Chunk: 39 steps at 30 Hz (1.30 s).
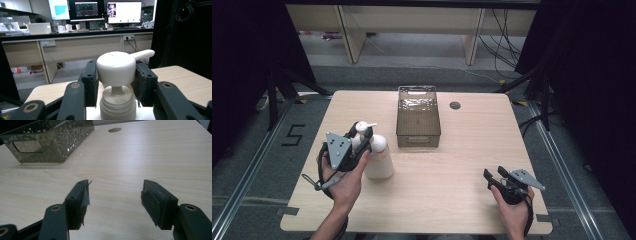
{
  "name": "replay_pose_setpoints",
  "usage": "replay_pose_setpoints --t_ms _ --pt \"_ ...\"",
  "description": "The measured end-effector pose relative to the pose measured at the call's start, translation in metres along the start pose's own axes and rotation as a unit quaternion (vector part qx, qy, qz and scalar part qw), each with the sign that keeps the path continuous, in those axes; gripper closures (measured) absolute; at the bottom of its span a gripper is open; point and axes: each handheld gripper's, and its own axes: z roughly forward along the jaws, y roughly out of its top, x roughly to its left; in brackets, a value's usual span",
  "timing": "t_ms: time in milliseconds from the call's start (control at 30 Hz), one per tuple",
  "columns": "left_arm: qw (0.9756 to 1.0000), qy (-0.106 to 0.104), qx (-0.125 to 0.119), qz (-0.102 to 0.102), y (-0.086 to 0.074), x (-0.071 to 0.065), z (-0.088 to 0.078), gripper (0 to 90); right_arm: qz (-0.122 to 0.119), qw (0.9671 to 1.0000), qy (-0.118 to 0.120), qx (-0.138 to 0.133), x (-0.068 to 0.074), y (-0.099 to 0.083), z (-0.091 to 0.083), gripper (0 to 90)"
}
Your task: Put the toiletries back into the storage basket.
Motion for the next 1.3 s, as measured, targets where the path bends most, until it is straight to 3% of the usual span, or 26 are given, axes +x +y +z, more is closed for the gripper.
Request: replay_pose_setpoints --t_ms 400,833,1033,1300 --pt "0.9998 -0.008 -0.019 0.001 0.022 -0.009 0.01 58.9 0.006 0.9999 -0.003 0.008 0.001 0.0 -0.002 39.7" --pt "0.9995 -0.015 -0.028 0.003 0.034 -0.02 0.024 58.9 0.007 0.9999 -0.008 0.013 0.002 0.001 -0.002 39.7" --pt "0.9994 -0.017 -0.032 0.001 0.039 -0.025 0.029 58.9 0.003 1.0 0.0 0.001 0.0 0.0 -0.001 39.7" --pt "0.9992 -0.018 -0.036 0.002 0.045 -0.034 0.037 58.9 0.008 0.9999 -0.003 0.01 0.001 0.001 -0.002 39.7"
